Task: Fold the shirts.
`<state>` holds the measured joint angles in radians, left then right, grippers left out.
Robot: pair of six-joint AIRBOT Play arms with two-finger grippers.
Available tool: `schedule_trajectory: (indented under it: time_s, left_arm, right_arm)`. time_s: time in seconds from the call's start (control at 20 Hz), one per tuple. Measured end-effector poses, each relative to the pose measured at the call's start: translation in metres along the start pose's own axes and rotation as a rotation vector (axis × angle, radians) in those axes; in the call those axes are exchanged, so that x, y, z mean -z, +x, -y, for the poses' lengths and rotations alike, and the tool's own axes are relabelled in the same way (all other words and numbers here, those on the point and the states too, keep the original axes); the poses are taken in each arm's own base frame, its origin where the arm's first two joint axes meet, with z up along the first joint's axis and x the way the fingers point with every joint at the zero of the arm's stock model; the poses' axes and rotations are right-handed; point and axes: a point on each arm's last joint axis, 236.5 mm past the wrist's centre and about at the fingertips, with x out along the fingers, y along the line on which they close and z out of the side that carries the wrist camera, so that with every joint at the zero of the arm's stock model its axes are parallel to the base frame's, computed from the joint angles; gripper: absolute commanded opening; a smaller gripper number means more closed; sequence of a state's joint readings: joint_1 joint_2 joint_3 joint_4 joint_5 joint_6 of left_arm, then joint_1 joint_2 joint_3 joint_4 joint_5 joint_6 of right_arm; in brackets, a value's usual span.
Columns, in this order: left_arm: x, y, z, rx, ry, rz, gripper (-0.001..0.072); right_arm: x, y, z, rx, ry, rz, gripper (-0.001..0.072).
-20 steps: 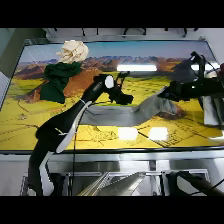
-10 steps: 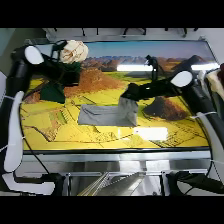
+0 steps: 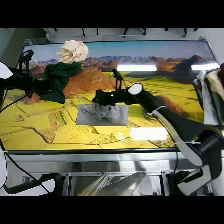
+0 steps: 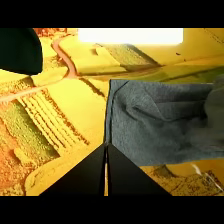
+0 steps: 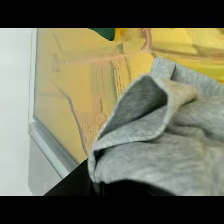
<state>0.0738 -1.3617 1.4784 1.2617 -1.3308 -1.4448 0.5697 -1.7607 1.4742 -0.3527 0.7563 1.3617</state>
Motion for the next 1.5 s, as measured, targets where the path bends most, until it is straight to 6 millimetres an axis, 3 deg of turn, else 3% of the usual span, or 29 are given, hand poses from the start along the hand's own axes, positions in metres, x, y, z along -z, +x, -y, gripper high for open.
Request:
schedule_trajectory:
  time_s: [0.15, 0.2, 0.25, 0.3, 0.4, 0.5, 0.65, 0.75, 0.95, 1.0, 1.15, 1.3, 1.5]
  left_arm:
    - [0.004, 0.003, -0.004, 0.0, -0.007, -0.003, 0.001]
    - [0.004, 0.003, -0.005, 0.0, -0.006, -0.003, 0.001]
    - [0.005, 0.003, -0.006, -0.001, -0.006, -0.004, 0.001]
    - [0.005, 0.004, -0.006, -0.001, -0.006, -0.005, 0.001]
    - [0.006, 0.004, -0.006, 0.0, -0.007, -0.006, 0.001]
    - [0.007, 0.004, -0.006, 0.0, -0.003, -0.008, 0.001]
    - [0.008, 0.004, -0.006, 0.001, 0.003, -0.013, 0.001]
    - [0.009, 0.004, -0.006, 0.002, 0.003, -0.019, 0.001]
    - [0.012, 0.004, -0.005, 0.004, 0.007, -0.031, 0.001]
    - [0.013, 0.005, -0.005, 0.005, 0.008, -0.034, 0.001]
    - [0.014, 0.006, -0.003, 0.011, 0.011, -0.04, 0.001]
    - [0.012, 0.007, 0.002, 0.032, 0.005, -0.036, 0.001]
    - [0.011, 0.007, 0.009, 0.062, -0.003, -0.032, 0.001]
  right_arm:
    - [0.016, 0.038, 0.005, -0.032, 0.045, -0.034, 0.0019]
    - [0.021, 0.048, 0.005, -0.049, 0.053, -0.043, 0.0074]
    - [0.024, 0.055, 0.004, -0.065, 0.06, -0.046, 0.0334]
    - [0.024, 0.059, 0.002, -0.084, 0.066, -0.044, 0.066]
    - [0.023, 0.06, -0.006, -0.132, 0.078, -0.046, 0.0636]
    - [0.018, 0.048, -0.015, -0.189, 0.08, -0.071, 0.0635]
    - [0.004, 0.006, -0.029, -0.252, 0.036, -0.113, 0.0635]
    - [-0.002, -0.03, -0.028, -0.212, -0.024, -0.151, 0.0636]
    - [0.002, -0.103, 0.022, 0.043, -0.109, -0.205, 0.0648]
    - [0.003, -0.122, 0.042, 0.112, -0.1, -0.207, 0.072]
    - [0.006, -0.16, 0.103, 0.25, -0.022, -0.19, 0.0716]
    - [0.015, -0.171, 0.151, 0.304, 0.054, -0.202, 0.0711]
    - [0.017, -0.151, 0.189, 0.258, 0.137, -0.191, 0.0707]
